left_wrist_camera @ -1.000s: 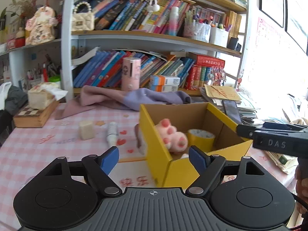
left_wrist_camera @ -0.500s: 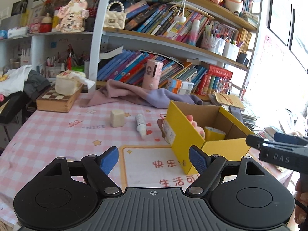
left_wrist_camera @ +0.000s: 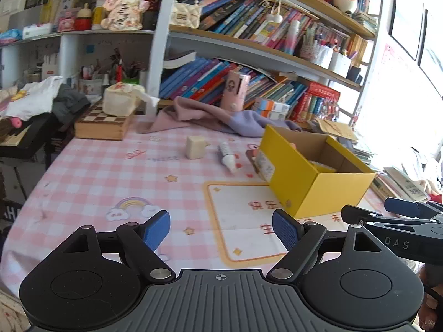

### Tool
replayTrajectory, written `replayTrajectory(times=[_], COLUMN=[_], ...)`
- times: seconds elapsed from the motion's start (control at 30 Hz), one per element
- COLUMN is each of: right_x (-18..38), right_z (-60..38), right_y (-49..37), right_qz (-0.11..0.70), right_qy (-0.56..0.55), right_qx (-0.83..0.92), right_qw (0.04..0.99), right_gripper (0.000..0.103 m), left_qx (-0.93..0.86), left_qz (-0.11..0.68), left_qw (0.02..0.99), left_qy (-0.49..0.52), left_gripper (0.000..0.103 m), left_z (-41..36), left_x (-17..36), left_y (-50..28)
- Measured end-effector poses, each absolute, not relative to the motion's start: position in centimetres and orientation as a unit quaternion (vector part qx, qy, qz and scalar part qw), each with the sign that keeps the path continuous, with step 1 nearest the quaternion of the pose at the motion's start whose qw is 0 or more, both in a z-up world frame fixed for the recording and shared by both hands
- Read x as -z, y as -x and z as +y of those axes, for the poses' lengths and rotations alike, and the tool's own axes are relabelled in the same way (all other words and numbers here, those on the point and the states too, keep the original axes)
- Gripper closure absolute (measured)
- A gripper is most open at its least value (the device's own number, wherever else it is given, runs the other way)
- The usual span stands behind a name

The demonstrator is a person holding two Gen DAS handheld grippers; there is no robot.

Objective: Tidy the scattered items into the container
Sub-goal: 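Withdraw both open tools up and away from the yellow box, then move the right tool to the white bottle while the left tool approaches the white cube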

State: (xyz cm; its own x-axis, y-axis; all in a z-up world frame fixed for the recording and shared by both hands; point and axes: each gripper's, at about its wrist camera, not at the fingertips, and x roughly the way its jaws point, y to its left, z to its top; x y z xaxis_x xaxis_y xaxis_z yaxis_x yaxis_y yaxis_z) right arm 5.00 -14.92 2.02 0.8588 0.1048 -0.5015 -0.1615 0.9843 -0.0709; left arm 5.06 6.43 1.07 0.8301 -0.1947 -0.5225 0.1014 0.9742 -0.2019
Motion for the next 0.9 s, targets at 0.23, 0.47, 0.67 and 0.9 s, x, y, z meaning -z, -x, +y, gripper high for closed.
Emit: replayTrajectory(times=[0.23, 0.47, 0.67, 0.9], right_x=[-1.7, -1.5, -0.9, -0.3], right_z=[-12.0, -10.2, -9.0, -8.4], right_y=[-4.8, -5.4, -6.6, -9.8], right_qz=[0.267, 0.276, 0.284, 0.293], right_qy=[0.066, 0.079, 0.089, 0.098], right_qx=[-0.099, -0.117, -0.136, -0.142], right_qw=[0.956, 0.951, 0.945, 0.941], right_gripper=[0.019, 0.019, 0.019, 0.019], left_qx=[0.053, 0.042, 0.029, 0.023], left_qz=[0.29, 0.298, 0.308, 0.317], left_qw=[0.952, 0.95, 0.947, 0.944], left_qy=[0.079, 0.078, 0.085, 0.087], left_gripper=[0.017, 0.016, 0.016, 0.016], left_z=[8.4, 9.3, 9.9, 10.0], left_x=[-0.6, -0.4, 0.2, 0.8], left_y=[-4.6, -4.6, -5.6, -8.6])
